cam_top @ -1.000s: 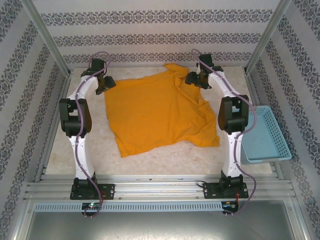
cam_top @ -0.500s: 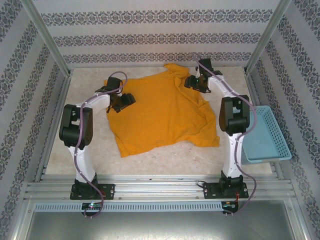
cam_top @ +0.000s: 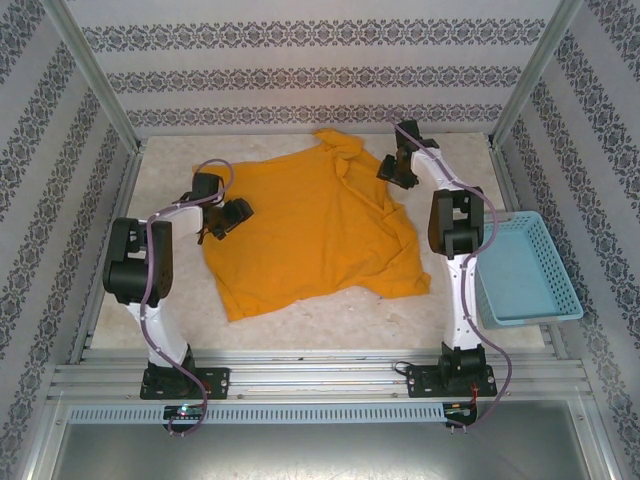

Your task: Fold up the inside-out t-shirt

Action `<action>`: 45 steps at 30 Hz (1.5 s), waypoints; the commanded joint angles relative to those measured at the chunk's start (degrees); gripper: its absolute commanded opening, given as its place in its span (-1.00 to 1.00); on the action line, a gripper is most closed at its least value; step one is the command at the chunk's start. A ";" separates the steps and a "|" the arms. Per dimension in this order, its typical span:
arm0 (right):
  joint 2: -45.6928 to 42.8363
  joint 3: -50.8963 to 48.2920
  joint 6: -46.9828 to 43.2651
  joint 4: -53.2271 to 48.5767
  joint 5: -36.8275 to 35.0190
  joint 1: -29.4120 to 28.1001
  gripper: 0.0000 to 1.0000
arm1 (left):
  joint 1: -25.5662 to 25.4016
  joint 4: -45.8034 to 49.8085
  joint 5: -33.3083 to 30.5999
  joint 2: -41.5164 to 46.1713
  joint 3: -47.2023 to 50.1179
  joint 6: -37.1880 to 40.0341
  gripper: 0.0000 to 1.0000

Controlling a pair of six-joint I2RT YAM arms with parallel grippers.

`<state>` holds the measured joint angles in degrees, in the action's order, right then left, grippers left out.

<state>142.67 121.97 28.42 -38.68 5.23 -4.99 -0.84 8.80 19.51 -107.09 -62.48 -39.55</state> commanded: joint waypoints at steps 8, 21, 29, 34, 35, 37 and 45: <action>-20.04 -32.69 2.64 11.48 2.22 -2.65 -0.25 | 3.37 5.34 -3.18 0.81 3.30 2.42 0.40; -36.95 -58.80 6.00 15.80 -0.17 -13.99 -0.21 | 4.42 8.34 -4.96 -0.98 -1.21 3.96 0.44; -47.41 -66.97 11.36 16.24 -1.37 -23.06 -0.32 | 6.01 10.89 -6.62 -1.08 -4.88 4.93 0.45; -50.03 -61.68 5.58 13.84 -3.74 -15.82 -0.18 | 4.71 8.07 -4.49 2.81 -2.73 3.29 0.45; -48.89 -59.49 4.44 13.02 -3.26 -14.62 -0.16 | 4.26 7.20 -3.92 3.78 -2.04 2.94 0.46; -45.81 -54.88 2.13 13.02 -2.73 -12.90 -0.10 | 3.26 6.85 -3.42 4.76 -1.77 2.69 0.46; -28.98 -34.21 -3.55 7.54 -3.91 -11.86 -0.04 | 2.36 6.07 -1.99 2.64 -2.14 2.81 0.46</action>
<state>109.65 84.01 28.47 -26.33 3.29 -16.29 1.58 15.90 16.75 -104.18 -64.82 -36.45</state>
